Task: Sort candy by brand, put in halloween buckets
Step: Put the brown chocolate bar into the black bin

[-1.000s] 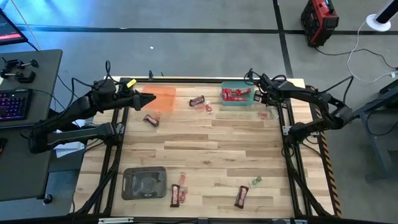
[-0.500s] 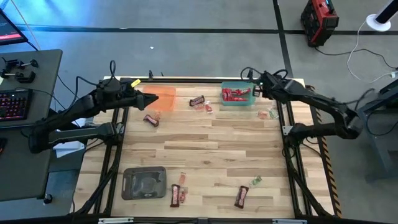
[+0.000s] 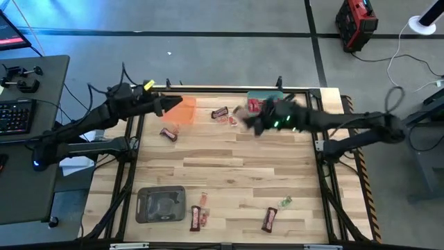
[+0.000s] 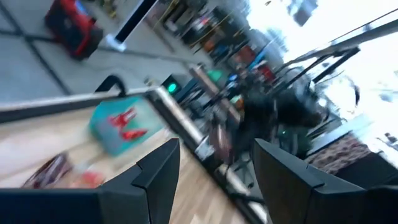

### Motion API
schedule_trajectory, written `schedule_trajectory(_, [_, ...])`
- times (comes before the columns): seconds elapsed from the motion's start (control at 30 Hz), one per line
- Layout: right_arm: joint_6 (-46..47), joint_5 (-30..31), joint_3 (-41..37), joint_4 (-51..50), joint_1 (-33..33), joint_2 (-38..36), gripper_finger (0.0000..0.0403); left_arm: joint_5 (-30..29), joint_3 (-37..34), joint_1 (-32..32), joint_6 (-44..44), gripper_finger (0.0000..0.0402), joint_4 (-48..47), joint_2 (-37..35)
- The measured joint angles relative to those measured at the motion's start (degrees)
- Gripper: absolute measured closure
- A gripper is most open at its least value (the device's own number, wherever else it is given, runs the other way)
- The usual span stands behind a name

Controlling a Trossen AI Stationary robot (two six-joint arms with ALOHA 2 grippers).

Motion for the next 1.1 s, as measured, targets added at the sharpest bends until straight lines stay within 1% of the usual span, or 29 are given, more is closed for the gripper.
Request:
schedule_trajectory(0.13, [0.17, -1.01, 0.0, 7.49, 9.78, 8.24, 0.0355, 0.64, 0.0, 0.02, -0.07, 0.0213, 1.62, 0.01])
schedule_trajectory(0.23, [4.58, -0.98, 0.0, 13.8, 15.37, 14.81, 0.0355, 4.59, 0.0, 0.02, -0.03, 0.0213, 1.41, 0.0])
schedule_trajectory(0.3, [8.76, 0.09, 0.39, 18.51, 18.36, 19.32, 0.0355, 6.52, 0.0, -0.02, -0.01, 0.0213, 0.98, 0.0])
schedule_trajectory(0.4, [12.14, 3.46, 4.72, 21.33, 21.77, 26.3, 0.0355, 8.31, 0.0, -0.02, 0.01, 0.0213, 0.84, 0.0])
schedule_trajectory(0.5, [11.43, 2.69, 12.97, 20.67, 23.66, 33.45, 0.0355, 8.57, 0.0, -0.02, 0.72, 0.0213, 0.8, 0.0])
schedule_trajectory(0.57, [8.9, 1.39, 19.55, 18.46, 24.22, 38.28, 0.0355, 8.6, 0.0, -0.02, 1.46, 0.0213, 0.83, 0.0])
schedule_trajectory(0.63, [6.46, -0.37, 26.14, 15.55, 24.29, 42.7, 0.0355, 8.61, 0.0, -0.02, 1.45, 0.0213, 0.84, 0.0])
schedule_trajectory(0.77, [1.76, -5.78, 39.17, 10.37, 23.64, 50.51, 0.0353, 8.61, 0.0, -0.02, 1.45, 0.0213, 0.84, 0.0])
schedule_trajectory(0.9, [-3.78, -10.35, 50.21, 4.93, 23.05, 57.63, 0.0338, 8.61, 0.0, -0.02, 1.34, 0.0213, 0.84, 0.0])
schedule_trajectory(1.03, [-6.35, -16.91, 60.09, 3.05, 22.72, 65.28, 0.0318, 8.6, 0.0, -0.02, -0.51, 0.0213, 0.85, 0.0])
schedule_trajectory(1.1, [-7.51, -17.71, 64.51, 3.03, 22.7, 68.83, 0.0307, 8.61, 0.0, -0.02, -0.54, 0.0213, 0.86, 0.0])
